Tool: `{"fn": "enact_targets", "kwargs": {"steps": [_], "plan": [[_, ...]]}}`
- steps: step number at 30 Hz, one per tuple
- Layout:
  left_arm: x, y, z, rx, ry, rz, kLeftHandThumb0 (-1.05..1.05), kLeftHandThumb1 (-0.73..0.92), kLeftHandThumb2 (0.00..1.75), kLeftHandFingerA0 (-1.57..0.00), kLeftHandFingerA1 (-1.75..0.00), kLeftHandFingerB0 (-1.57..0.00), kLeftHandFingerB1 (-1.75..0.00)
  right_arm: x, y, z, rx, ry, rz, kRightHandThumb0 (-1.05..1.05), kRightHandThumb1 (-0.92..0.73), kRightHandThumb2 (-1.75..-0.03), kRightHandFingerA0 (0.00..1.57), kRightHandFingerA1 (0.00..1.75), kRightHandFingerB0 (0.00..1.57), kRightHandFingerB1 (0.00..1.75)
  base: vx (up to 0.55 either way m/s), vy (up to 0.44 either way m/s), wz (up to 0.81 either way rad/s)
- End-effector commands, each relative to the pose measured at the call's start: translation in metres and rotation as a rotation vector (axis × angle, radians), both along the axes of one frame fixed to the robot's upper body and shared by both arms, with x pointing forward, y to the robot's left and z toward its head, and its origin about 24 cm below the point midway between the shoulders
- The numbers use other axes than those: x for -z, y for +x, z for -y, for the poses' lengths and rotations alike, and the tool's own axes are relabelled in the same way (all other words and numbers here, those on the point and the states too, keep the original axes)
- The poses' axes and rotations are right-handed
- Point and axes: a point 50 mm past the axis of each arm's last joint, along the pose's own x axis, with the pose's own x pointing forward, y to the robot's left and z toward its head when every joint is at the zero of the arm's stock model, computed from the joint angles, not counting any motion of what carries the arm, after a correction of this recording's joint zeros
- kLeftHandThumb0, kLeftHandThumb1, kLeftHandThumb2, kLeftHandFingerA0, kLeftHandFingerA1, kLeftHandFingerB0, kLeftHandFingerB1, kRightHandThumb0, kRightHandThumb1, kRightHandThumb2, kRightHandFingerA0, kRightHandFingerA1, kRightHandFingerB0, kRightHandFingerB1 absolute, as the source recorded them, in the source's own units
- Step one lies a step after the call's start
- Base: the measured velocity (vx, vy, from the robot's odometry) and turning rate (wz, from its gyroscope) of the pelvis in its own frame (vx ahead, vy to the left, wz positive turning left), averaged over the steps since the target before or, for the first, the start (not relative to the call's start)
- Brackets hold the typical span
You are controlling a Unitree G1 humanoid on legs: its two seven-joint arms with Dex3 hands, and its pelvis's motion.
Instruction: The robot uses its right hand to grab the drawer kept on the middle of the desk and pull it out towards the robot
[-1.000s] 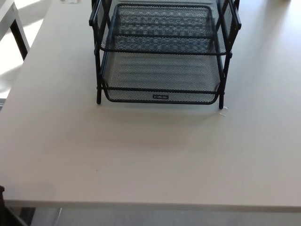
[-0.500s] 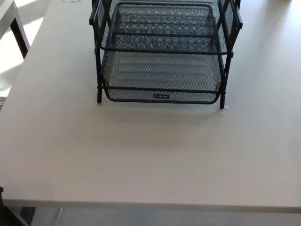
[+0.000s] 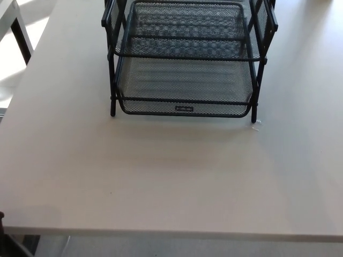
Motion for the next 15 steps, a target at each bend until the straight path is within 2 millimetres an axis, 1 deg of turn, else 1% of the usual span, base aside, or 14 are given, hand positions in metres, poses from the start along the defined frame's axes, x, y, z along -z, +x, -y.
{"fn": "enact_targets", "kwargs": {"steps": [1, 2, 3, 4, 5, 6, 7, 8, 9, 12, 13, 15], "plan": [[-0.001, -0.001, -0.002, 0.019, 0.026, -0.004, -0.12, 0.49, 0.64, -0.76, -1.40, -0.72, -1.25, -0.003, 0.012, -0.037, -0.149, -0.066, -0.075, -0.78, -0.54, -0.91, 0.20, 0.53, 0.15, 0.45, 0.00, 0.000, 0.00], [-0.001, -0.001, -0.002, 0.015, 0.027, -0.003, -0.12, 0.49, 0.63, -0.77, -1.37, -0.73, -1.21, -0.003, 0.013, -0.045, -0.176, -0.079, -0.089, -0.78, -0.54, -0.90, 0.18, 0.53, 0.13, 0.45, 0.00, 0.000, 0.00], [-0.001, -0.001, -0.002, 0.010, 0.022, -0.003, -0.10, 0.49, 0.64, -0.77, -1.39, -0.72, -1.25, -0.003, 0.014, -0.052, -0.201, -0.087, -0.089, -0.76, -0.52, -0.88, 0.20, 0.52, 0.16, 0.44, 0.00, 0.000, 0.00], [-0.001, -0.001, -0.002, 0.007, 0.019, -0.006, -0.11, 0.49, 0.64, -0.76, -1.39, -0.72, -1.25, -0.002, 0.015, -0.056, -0.216, -0.089, -0.091, -0.75, -0.66, -0.60, 0.24, 0.44, 0.23, 0.33, 0.00, 0.000, 0.00], [-0.001, -0.001, -0.002, 0.003, 0.018, -0.009, -0.11, 0.49, 0.64, -0.76, -1.39, -0.72, -1.25, -0.002, 0.016, -0.060, -0.226, -0.089, -0.096, -0.75, -0.66, -0.60, 0.24, 0.44, 0.23, 0.33, 0.00, 0.000, 0.00], [-0.001, -0.001, -0.002, 0.009, 0.025, -0.010, -0.12, 0.50, 0.63, -0.75, -1.42, -0.70, -1.28, 0.000, 0.019, -0.071, -0.262, -0.119, -0.116, -0.77, -0.68, -0.62, 0.18, 0.46, 0.20, 0.33, 0.00, 0.000, 0.00], [-0.001, -0.001, -0.002, 0.013, 0.019, -0.009, -0.12, 0.49, 0.65, -0.75, -1.42, -0.72, -1.26, 0.000, 0.021, -0.079, -0.288, -0.127, -0.111, -0.78, -0.68, -0.61, 0.18, 0.47, 0.20, 0.34, 0.00, 0.000, 0.00], [-0.001, -0.001, -0.002, 0.005, 0.017, -0.008, -0.13, 0.49, 0.64, -0.76, -1.41, -0.73, -1.25, 0.001, 0.022, -0.087, -0.306, -0.152, -0.102, -0.80, -0.68, -0.61, 0.22, 0.46, 0.22, 0.33, 0.00, 0.000, 0.00], [-0.001, -0.001, -0.002, 0.004, 0.017, -0.008, -0.13, 0.49, 0.64, -0.76, -1.41, -0.73, -1.25, 0.001, 0.023, -0.088, -0.306, -0.155, -0.102, -0.80, -0.68, -0.61, 0.22, 0.46, 0.22, 0.33, 0.00, 0.000, 0.00], [0.000, -0.001, -0.003, 0.005, 0.026, -0.008, -0.14, 0.50, 0.64, -0.75, -1.38, -0.72, -1.22, 0.001, 0.025, -0.099, -0.353, -0.155, -0.110, -0.83, -0.72, -0.63, 0.23, 0.45, 0.22, 0.32, 0.00, 0.000, 0.00], [0.001, 0.000, -0.003, -0.008, 0.012, -0.012, -0.10, 0.50, 0.63, -0.75, -1.39, -0.72, -1.25, 0.000, 0.027, -0.109, -0.389, -0.163, -0.130, -0.88, -0.77, -0.64, 0.16, 0.46, 0.17, 0.33, 0.00, 0.000, 0.00], [0.001, 0.000, -0.003, -0.008, 0.012, -0.012, -0.10, 0.50, 0.63, -0.75, -1.39, -0.72, -1.25, 0.000, 0.028, -0.109, -0.388, -0.164, -0.131, -0.88, -0.77, -0.64, 0.16, 0.46, 0.17, 0.33, 0.00, 0.000, 0.00]]}}
